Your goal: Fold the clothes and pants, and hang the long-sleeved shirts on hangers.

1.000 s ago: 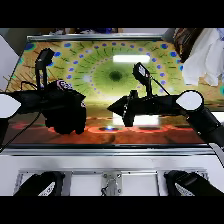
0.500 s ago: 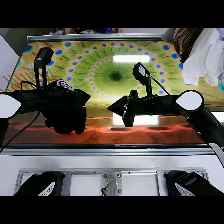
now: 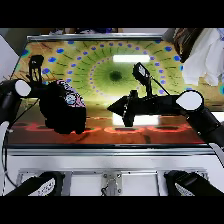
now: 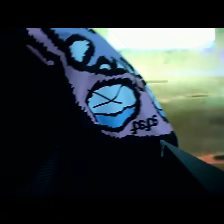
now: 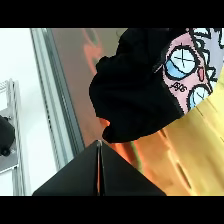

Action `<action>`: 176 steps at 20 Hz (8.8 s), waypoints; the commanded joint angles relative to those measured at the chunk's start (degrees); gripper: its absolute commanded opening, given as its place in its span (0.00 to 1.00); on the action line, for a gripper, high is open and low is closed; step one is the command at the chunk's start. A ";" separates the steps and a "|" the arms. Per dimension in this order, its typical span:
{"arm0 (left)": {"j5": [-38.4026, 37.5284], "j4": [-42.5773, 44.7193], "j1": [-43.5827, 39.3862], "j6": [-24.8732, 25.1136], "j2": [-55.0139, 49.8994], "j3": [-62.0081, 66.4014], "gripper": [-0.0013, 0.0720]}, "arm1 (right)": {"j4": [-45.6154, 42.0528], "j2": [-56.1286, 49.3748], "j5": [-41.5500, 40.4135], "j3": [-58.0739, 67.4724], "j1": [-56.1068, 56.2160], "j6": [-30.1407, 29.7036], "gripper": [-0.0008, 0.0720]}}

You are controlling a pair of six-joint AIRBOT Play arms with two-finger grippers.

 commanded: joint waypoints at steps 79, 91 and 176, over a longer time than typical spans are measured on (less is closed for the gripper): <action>3.82 -30.18 -12.83 -1.16 -18.47 -5.84 0.04 | -35.10 5.53 -22.14 -40.15 -7.32 98.05 0.66; 3.10 -30.53 -12.79 -1.20 -15.13 -5.79 0.04 | -27.12 -7.30 -43.54 -32.74 6.78 84.43 0.03; -24.74 -34.62 -8.76 -9.51 -33.40 26.49 0.05 | -94.62 -25.31 3.34 7.96 16.94 105.72 0.74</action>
